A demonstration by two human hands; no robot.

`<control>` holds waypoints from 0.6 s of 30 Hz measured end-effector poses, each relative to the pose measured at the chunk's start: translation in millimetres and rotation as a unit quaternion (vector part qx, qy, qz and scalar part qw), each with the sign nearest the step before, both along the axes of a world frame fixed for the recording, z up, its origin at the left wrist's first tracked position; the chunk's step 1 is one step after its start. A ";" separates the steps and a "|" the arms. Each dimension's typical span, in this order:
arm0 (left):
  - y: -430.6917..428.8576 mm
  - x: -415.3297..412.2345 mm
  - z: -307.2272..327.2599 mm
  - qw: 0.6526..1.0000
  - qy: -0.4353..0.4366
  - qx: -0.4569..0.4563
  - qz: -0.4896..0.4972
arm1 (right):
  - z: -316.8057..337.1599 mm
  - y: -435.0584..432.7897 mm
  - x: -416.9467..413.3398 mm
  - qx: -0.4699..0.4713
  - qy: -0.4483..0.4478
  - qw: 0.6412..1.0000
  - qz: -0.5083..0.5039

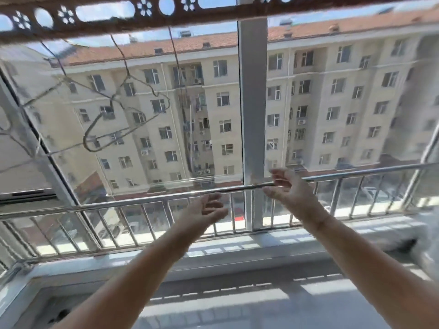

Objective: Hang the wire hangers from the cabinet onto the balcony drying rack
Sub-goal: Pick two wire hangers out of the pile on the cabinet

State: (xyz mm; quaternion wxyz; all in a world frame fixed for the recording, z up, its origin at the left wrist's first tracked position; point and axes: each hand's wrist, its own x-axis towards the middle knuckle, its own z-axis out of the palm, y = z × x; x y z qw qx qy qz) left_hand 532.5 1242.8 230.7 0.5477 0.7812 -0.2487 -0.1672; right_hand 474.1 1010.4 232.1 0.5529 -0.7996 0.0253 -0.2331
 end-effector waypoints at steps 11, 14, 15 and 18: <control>-188.4 -68.1 -45.7 0.977 -0.072 0.041 -0.196 | -41.9 -150.6 -140.6 -0.050 0.042 0.986 -0.157; -241.6 -95.6 -57.7 0.971 -0.068 0.043 -0.225 | -52.2 -197.4 -185.9 -0.043 0.046 0.980 -0.191; -259.9 -106.4 -60.3 0.969 -0.071 0.045 -0.232 | -56.1 -213.6 -200.9 -0.039 0.055 0.976 -0.206; -319.6 -137.7 -71.1 0.962 -0.086 0.050 -0.255 | -65.2 -259.3 -248.5 -0.028 0.077 0.966 -0.246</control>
